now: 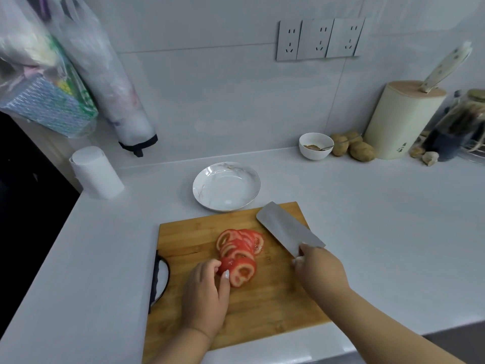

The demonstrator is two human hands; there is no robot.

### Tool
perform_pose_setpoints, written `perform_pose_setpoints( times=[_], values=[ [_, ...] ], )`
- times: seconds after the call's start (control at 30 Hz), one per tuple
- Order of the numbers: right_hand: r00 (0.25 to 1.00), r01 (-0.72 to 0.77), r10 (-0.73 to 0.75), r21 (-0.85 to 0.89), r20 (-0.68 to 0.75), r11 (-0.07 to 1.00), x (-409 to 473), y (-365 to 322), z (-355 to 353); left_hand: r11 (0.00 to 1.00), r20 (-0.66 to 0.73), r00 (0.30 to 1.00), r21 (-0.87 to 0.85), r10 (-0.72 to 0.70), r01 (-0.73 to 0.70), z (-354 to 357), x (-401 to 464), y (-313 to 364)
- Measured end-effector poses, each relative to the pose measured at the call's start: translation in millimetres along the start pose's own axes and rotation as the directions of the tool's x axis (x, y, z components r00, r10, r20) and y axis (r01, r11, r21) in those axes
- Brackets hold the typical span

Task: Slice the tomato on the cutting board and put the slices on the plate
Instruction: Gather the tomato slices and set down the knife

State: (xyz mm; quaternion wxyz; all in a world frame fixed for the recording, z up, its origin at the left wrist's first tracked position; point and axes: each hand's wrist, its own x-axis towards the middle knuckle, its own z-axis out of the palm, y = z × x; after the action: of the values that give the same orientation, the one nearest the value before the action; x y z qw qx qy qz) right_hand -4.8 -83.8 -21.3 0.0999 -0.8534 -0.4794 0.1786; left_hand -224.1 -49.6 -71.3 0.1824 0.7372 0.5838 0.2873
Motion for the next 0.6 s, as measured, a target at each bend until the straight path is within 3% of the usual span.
perform_pose_setpoints(
  times=[0.33, 0.6],
  values=[
    [0.996, 0.048, -0.062, -0.188, -0.068, 0.981, 0, -7, 12, 0.999, 0.028, 0.999, -0.025, -0.04, 0.04, -2, 1, 0],
    [0.985, 0.107, -0.143, -0.315, -0.093, 0.943, -10, -14, 6, 0.986, 0.081, 0.994, -0.142, -0.077, 0.088, -11, 6, 0]
  ],
)
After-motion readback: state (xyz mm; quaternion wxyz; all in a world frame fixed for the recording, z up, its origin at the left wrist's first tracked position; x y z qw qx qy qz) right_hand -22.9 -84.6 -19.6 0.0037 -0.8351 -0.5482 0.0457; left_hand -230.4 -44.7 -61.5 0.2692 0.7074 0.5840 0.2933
